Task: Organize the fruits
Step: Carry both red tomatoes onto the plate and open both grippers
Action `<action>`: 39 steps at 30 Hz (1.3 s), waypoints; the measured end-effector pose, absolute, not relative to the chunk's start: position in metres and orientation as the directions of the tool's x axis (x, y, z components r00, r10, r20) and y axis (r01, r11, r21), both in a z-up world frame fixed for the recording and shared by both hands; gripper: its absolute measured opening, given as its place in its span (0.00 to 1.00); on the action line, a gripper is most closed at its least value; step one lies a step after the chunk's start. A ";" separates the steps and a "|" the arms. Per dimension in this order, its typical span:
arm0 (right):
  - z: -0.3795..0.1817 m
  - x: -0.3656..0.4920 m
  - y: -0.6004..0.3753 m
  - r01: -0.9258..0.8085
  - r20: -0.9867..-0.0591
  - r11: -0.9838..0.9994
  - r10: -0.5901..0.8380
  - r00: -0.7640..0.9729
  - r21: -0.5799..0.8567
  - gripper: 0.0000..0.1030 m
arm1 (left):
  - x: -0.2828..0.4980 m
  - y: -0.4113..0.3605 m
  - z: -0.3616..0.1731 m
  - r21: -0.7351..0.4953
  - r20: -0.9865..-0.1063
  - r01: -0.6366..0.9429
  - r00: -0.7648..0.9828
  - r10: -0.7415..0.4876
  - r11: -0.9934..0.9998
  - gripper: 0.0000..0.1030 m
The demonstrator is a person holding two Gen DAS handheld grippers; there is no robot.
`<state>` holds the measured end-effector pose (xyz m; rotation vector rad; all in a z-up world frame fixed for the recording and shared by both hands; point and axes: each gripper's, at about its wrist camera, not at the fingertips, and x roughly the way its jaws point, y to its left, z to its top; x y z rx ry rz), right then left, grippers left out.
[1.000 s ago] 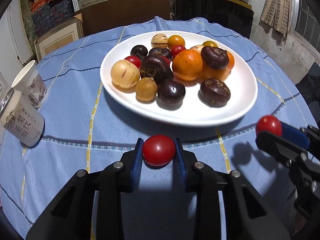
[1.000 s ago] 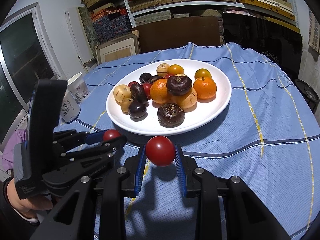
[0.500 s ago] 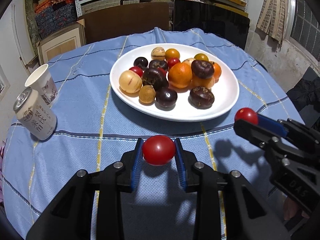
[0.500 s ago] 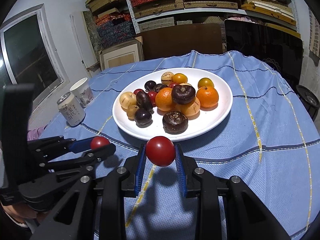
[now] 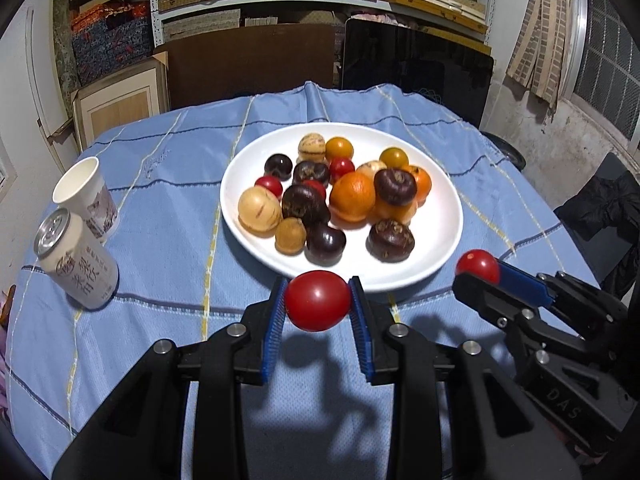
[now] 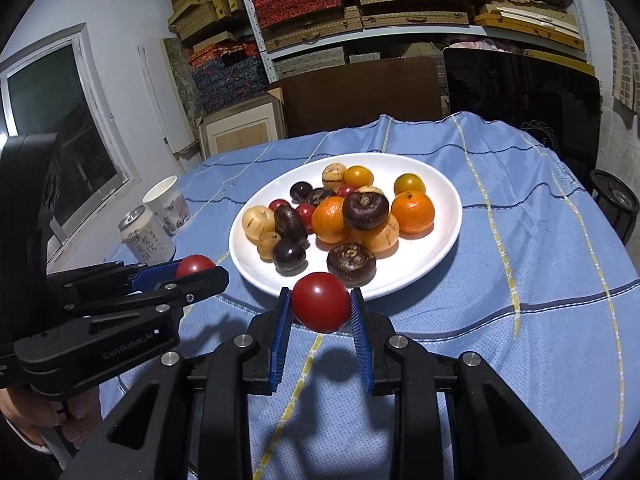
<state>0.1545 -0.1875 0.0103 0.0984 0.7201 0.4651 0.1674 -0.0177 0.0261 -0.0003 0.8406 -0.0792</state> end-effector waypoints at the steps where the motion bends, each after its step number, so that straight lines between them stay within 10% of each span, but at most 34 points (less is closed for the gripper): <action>1: 0.012 0.155 -0.188 -0.376 -0.610 0.894 0.443 0.658 0.244 0.29 | 0.169 -0.018 0.028 -0.034 -0.741 0.073 0.667 -0.074 0.997 0.29; 39: 0.014 0.294 -0.159 -0.336 -0.674 0.927 0.356 0.647 0.167 0.29 | 0.327 -0.018 0.017 -0.007 -0.762 -0.002 0.647 -0.004 1.000 0.30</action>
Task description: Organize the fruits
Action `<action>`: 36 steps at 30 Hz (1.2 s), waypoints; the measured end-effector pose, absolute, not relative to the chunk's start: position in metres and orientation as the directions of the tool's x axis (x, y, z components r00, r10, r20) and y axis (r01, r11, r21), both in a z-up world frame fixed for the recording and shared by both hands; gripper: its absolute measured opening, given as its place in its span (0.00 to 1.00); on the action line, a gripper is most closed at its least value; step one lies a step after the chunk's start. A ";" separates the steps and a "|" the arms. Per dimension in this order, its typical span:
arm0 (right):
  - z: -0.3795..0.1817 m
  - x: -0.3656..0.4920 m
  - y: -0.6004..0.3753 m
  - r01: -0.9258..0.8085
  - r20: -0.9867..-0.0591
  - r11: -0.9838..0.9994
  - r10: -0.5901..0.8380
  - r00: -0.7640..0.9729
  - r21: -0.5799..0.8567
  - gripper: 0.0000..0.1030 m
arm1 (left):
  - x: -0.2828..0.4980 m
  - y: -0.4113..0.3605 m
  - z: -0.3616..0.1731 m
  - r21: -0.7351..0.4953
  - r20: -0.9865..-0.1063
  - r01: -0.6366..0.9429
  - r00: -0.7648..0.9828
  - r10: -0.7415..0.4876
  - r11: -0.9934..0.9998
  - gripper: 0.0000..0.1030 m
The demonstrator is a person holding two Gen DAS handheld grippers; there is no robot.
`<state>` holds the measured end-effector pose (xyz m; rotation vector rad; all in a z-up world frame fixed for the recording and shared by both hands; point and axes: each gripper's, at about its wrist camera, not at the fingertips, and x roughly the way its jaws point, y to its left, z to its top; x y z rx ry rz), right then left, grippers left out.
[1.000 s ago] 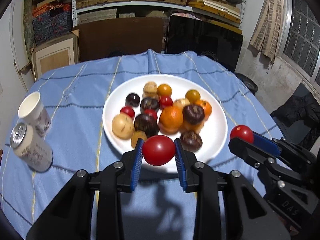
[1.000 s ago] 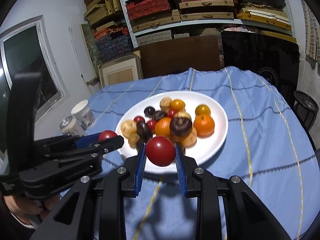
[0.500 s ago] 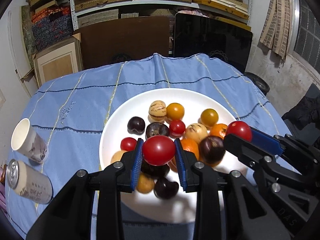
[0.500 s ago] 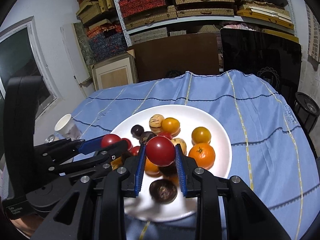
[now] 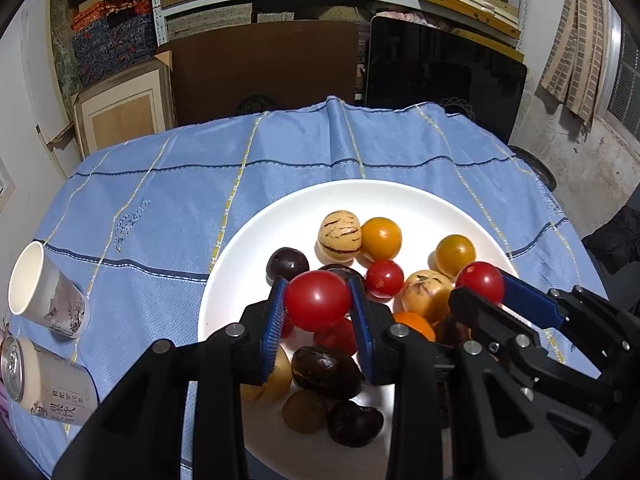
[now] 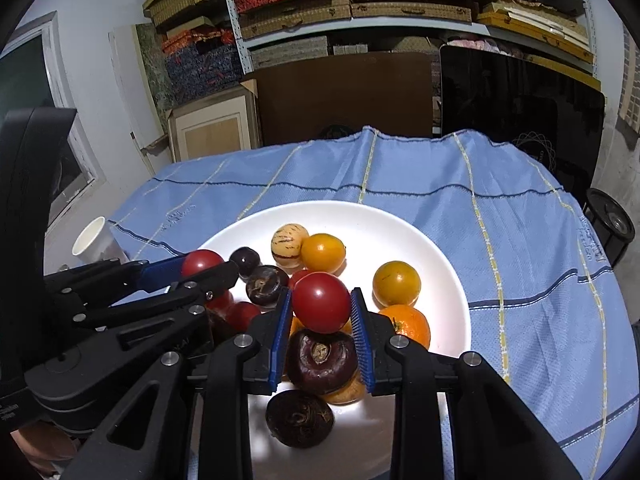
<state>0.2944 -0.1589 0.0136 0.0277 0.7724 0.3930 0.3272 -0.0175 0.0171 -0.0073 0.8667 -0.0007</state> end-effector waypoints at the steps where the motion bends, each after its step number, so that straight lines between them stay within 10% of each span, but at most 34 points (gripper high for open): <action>1: 0.013 0.295 -0.159 -0.334 -0.675 0.928 0.355 0.647 0.168 0.29 | 0.328 -0.017 0.016 -0.013 -0.764 -0.003 0.645 -0.008 1.000 0.32; 5: 0.011 0.297 -0.163 -0.325 -0.669 0.926 0.365 0.648 0.192 0.30 | 0.329 -0.013 0.016 -0.015 -0.751 -0.039 0.661 0.014 0.999 0.54; 24: 0.017 0.284 -0.179 -0.309 -0.644 0.926 0.373 0.668 0.217 0.46 | 0.313 -0.009 0.020 -0.041 -0.746 -0.056 0.666 0.007 0.998 0.77; 36: 0.020 0.247 -0.194 -0.226 -0.657 0.962 0.269 0.704 0.151 0.80 | 0.267 -0.013 0.034 -0.006 -0.729 -0.082 0.683 0.052 0.997 0.90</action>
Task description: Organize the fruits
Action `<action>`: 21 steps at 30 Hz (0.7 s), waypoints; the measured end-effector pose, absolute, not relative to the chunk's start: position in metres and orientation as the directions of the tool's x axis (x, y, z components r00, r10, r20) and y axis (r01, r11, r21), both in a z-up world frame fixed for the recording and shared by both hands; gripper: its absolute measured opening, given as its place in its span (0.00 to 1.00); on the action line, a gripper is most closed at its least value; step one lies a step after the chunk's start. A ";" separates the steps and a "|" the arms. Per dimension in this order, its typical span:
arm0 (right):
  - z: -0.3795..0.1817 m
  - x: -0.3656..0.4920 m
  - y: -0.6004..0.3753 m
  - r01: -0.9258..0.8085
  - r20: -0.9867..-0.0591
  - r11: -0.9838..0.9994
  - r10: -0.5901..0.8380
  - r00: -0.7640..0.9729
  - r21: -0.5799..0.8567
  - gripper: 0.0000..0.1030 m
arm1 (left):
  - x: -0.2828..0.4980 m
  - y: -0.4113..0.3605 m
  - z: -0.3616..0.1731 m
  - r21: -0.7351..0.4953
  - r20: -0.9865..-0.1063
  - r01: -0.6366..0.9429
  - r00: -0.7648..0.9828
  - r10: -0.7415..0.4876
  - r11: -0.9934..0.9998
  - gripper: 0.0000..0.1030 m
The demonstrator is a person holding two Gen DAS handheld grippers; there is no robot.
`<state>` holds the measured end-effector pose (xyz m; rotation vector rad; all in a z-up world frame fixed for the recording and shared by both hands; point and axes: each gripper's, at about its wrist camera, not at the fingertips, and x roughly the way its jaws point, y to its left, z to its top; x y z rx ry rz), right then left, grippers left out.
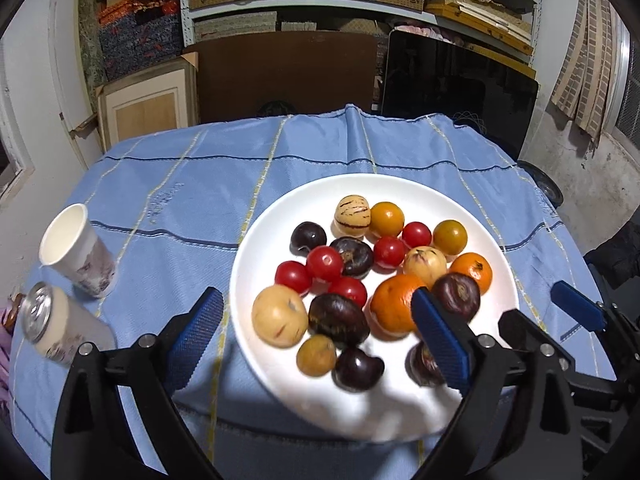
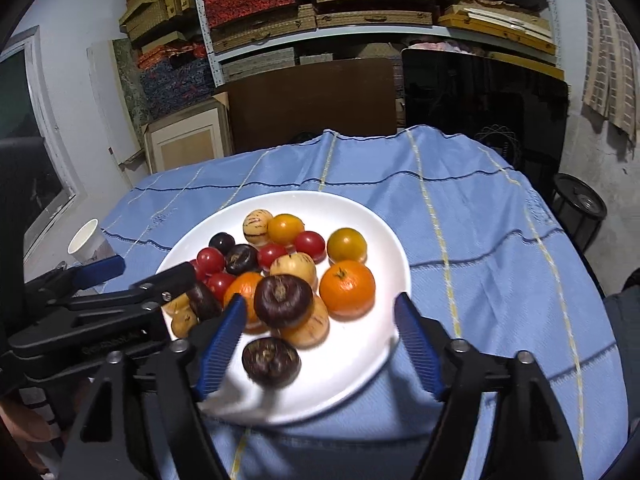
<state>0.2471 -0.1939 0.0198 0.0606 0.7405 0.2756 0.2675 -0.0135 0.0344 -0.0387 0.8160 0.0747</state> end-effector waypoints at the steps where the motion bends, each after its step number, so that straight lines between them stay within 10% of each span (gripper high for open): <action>1: 0.021 0.242 -0.195 -0.224 -0.655 0.963 0.268 0.707 0.151 0.82 | 0.260 -0.014 0.037 -0.005 -0.725 -0.087 0.686 0.056 0.996 0.91; 21: 0.028 0.161 -0.201 -0.238 -0.638 0.961 0.272 0.720 0.141 0.93 | 0.168 -0.013 0.059 0.007 -0.698 -0.104 0.711 0.080 0.995 0.95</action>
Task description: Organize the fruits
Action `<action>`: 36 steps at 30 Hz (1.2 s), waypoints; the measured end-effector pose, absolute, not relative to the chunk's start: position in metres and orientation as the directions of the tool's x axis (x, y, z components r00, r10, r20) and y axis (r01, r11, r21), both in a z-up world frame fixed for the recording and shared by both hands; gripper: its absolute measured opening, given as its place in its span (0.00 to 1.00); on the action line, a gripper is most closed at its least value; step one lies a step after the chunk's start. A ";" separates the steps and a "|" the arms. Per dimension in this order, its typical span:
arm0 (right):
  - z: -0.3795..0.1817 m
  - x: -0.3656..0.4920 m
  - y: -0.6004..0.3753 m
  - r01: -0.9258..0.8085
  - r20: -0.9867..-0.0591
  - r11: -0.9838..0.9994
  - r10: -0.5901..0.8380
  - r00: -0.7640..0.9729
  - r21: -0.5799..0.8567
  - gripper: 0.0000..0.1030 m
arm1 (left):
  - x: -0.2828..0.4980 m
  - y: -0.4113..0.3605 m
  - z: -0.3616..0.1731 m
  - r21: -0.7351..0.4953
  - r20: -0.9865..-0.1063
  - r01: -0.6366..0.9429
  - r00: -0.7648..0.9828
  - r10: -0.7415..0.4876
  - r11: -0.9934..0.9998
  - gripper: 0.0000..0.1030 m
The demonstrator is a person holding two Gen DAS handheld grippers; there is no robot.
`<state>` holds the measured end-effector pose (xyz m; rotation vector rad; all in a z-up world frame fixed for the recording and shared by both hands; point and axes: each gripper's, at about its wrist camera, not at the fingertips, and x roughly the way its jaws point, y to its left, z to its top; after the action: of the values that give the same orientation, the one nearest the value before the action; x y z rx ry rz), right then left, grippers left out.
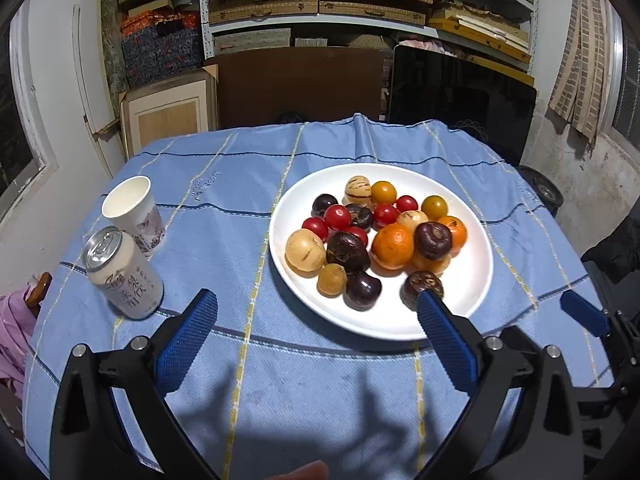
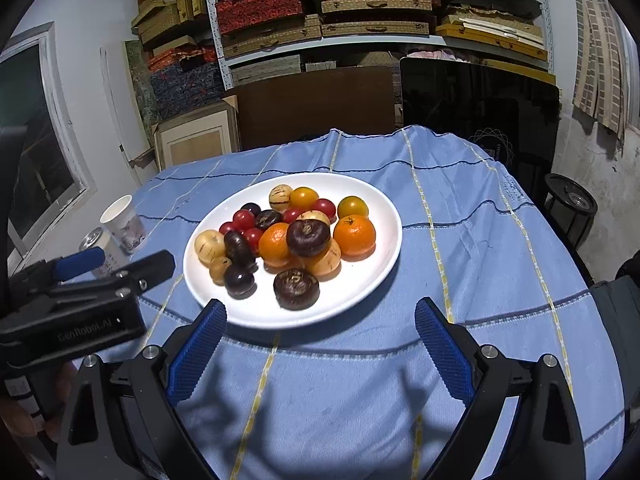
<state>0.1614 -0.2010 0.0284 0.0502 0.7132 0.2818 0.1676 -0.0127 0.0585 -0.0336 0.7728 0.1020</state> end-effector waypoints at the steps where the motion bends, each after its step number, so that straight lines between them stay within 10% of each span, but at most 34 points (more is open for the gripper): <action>1: 0.029 0.158 -0.201 -0.240 -0.638 0.960 0.274 0.720 0.142 0.93 | 0.165 -0.013 0.060 0.005 -0.699 -0.103 0.711 0.077 0.995 0.95; 36: -0.048 0.091 -0.188 -0.240 -0.779 0.967 0.216 0.589 0.086 0.93 | 0.090 -0.010 -0.030 -0.003 -0.794 -0.094 0.606 0.055 0.996 0.95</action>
<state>0.0915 -0.1883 -0.0481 -0.0295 0.9033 0.2655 0.0898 -0.0097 -0.0297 -0.0454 0.9162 0.0861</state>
